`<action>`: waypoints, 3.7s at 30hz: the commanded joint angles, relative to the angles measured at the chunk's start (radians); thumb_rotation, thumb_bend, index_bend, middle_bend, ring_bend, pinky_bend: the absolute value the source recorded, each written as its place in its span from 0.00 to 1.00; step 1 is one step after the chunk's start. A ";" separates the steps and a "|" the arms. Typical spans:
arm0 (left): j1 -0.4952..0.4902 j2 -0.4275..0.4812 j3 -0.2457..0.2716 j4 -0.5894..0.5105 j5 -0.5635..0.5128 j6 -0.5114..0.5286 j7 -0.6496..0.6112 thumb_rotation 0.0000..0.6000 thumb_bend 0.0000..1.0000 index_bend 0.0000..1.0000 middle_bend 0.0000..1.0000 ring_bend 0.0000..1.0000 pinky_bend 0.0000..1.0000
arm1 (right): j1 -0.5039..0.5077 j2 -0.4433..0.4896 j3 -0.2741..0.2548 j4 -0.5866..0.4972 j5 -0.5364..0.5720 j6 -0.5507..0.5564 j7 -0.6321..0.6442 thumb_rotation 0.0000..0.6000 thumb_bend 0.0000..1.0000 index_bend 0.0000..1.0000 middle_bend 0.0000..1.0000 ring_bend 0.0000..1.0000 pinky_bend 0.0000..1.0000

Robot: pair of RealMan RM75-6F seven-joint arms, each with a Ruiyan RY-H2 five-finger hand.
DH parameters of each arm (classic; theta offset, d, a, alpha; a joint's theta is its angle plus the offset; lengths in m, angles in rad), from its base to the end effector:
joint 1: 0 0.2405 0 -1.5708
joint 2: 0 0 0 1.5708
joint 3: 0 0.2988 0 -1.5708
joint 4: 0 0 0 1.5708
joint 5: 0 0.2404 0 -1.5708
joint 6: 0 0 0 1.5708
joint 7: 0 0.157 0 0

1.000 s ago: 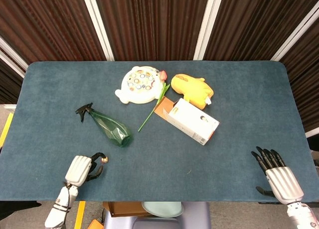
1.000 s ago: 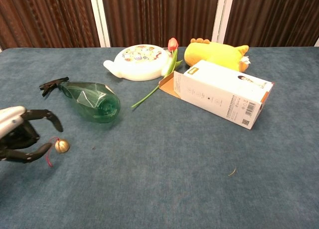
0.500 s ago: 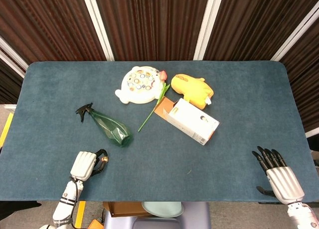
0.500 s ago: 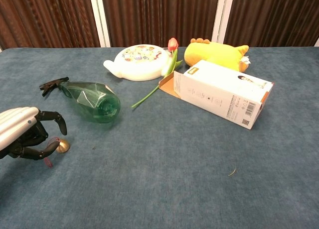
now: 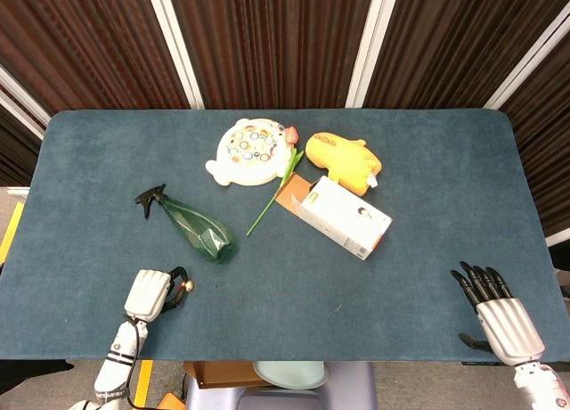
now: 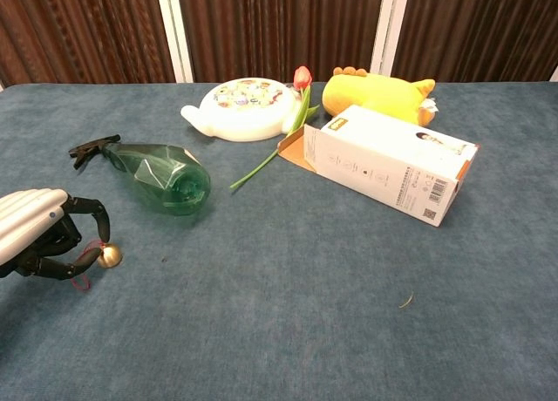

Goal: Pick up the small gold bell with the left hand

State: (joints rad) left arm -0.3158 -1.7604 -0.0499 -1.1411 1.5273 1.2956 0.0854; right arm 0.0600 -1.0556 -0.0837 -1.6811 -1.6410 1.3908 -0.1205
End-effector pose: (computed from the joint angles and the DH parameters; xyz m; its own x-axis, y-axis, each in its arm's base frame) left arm -0.2996 0.2699 -0.0815 0.3543 0.1282 0.9263 0.9150 -0.2521 -0.3151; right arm -0.3532 -0.1528 0.1263 0.5119 -0.2203 0.8303 -0.8590 -0.1433 0.4916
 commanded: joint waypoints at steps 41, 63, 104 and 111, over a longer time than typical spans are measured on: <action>-0.018 -0.001 0.005 0.006 -0.012 0.022 -0.023 1.00 0.47 0.71 1.00 1.00 1.00 | 0.000 0.000 0.003 -0.001 0.007 0.000 -0.003 1.00 0.24 0.00 0.00 0.00 0.00; 0.005 0.114 -0.008 -0.142 -0.014 0.079 -0.053 1.00 0.46 0.71 1.00 1.00 1.00 | -0.001 -0.005 0.001 -0.002 0.006 0.000 -0.013 1.00 0.24 0.00 0.00 0.00 0.00; -0.011 0.030 0.016 0.005 -0.023 0.023 -0.026 1.00 0.44 0.52 1.00 1.00 1.00 | 0.001 -0.004 -0.001 -0.004 0.007 -0.004 -0.009 1.00 0.24 0.00 0.00 0.00 0.00; -0.008 0.054 0.025 -0.030 -0.029 0.007 -0.005 1.00 0.44 0.41 1.00 1.00 1.00 | -0.002 -0.003 0.000 -0.004 0.004 0.004 -0.006 1.00 0.24 0.00 0.00 0.00 0.00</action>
State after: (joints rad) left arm -0.3254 -1.7117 -0.0277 -1.1647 1.4975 1.3041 0.0764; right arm 0.0582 -1.0584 -0.0837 -1.6850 -1.6362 1.3943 -0.1267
